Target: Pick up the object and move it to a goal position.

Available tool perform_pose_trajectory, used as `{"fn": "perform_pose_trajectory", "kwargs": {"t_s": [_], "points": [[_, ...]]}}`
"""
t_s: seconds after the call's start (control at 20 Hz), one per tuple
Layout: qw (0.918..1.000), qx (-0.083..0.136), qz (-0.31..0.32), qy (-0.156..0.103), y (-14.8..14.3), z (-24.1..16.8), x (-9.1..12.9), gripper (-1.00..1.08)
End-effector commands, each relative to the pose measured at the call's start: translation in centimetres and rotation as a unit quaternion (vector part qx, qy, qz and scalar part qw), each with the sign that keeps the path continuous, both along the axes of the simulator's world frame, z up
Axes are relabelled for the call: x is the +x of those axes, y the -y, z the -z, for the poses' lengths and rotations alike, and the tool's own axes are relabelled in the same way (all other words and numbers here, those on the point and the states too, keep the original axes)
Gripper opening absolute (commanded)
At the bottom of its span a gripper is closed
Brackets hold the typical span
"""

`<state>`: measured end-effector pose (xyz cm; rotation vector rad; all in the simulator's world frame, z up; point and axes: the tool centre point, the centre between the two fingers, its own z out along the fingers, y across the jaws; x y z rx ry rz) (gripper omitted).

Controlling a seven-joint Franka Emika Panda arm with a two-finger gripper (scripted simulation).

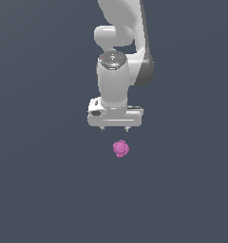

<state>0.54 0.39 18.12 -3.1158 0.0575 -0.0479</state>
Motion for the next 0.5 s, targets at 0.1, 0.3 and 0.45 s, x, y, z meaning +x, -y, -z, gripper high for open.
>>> {"fn": "perform_pose_trajectory", "kwargs": {"t_s": [0.1, 0.3, 0.45], "points": [[1.0, 0.0, -0.005, 0.0, 0.0, 0.2, 0.0, 1.0], [0.9997, -0.003, -0.025, -0.001, -0.2, 0.8, 0.2, 1.0], [0.9989, -0.005, -0.047, -0.002, -0.4, 1.4, 0.4, 1.0]]}}
